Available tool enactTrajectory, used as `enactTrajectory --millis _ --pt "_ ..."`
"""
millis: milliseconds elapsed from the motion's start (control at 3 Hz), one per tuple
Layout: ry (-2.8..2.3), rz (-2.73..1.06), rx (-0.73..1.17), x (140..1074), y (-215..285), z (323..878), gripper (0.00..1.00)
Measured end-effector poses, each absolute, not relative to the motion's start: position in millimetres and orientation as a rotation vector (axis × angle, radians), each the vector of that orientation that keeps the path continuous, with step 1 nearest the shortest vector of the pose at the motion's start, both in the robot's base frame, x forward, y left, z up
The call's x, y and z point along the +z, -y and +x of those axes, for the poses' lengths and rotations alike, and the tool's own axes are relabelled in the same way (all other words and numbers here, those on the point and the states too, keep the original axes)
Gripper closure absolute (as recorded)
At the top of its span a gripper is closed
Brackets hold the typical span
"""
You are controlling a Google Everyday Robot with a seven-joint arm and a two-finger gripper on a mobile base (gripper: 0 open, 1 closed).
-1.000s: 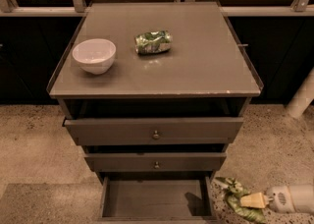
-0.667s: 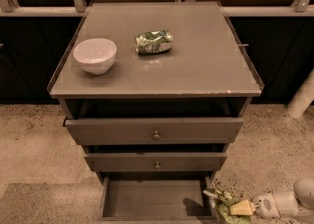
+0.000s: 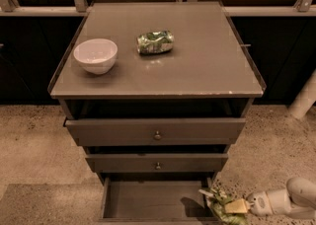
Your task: Place green jalapeno chip bag into bottom drawer
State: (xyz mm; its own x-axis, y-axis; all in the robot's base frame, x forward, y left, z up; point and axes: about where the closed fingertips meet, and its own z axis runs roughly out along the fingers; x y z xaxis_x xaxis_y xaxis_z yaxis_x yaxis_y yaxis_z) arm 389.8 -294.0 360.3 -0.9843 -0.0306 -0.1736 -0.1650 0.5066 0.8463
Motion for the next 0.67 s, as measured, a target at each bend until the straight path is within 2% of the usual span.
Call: enactTrajectory --millis 667 --pt "-2.541 -0.284 1.634 322 244 435 1.00"
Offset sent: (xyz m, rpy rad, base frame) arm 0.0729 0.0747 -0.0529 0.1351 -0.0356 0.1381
